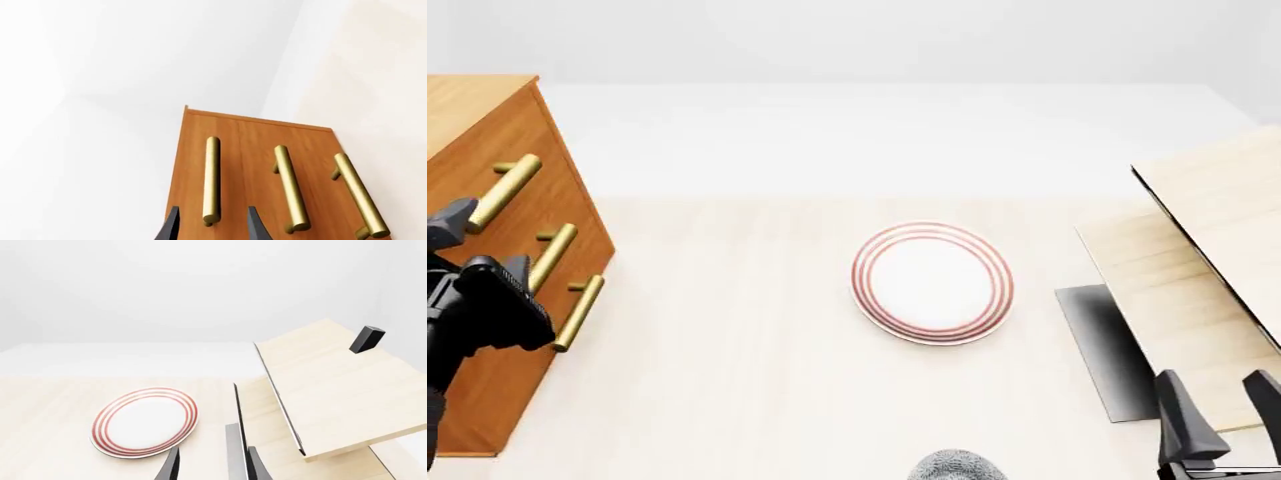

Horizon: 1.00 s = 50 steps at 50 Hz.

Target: Open the top drawer of the cabinet and put the bowl in it.

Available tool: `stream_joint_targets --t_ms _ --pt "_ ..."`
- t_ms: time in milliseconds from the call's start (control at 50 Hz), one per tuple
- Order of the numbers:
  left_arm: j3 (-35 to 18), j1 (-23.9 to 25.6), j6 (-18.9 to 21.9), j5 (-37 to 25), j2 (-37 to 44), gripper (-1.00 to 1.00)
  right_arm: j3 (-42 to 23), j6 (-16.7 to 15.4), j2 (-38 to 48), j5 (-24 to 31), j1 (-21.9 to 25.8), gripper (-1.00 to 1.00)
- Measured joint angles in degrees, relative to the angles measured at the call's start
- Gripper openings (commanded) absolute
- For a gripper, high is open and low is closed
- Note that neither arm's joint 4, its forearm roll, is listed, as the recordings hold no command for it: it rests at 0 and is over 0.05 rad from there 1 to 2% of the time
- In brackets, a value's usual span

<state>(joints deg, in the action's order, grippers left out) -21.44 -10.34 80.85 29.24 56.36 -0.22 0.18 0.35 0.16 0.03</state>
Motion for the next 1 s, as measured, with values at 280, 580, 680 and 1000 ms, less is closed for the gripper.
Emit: stream_joint_targets --t_ms 280,580,680,1000 --pt "-3.04 -1.86 0.35 2.58 6.08 1.00 0.00 0.00 0.00 0.00 0.00 1.00" --pt "-5.13 -4.17 0.04 6.46 13.31 1.00 0.00 0.00 0.00 0.00 0.00 1.00" --pt "-5.87 -5.20 -0.02 7.00 14.88 1.00 0.00 0.00 0.00 0.00 0.00 1.00" --pt "-7.51 -6.78 -0.47 8.29 15.50 -1.00 0.00 0.00 0.00 0.00 0.00 1.00"
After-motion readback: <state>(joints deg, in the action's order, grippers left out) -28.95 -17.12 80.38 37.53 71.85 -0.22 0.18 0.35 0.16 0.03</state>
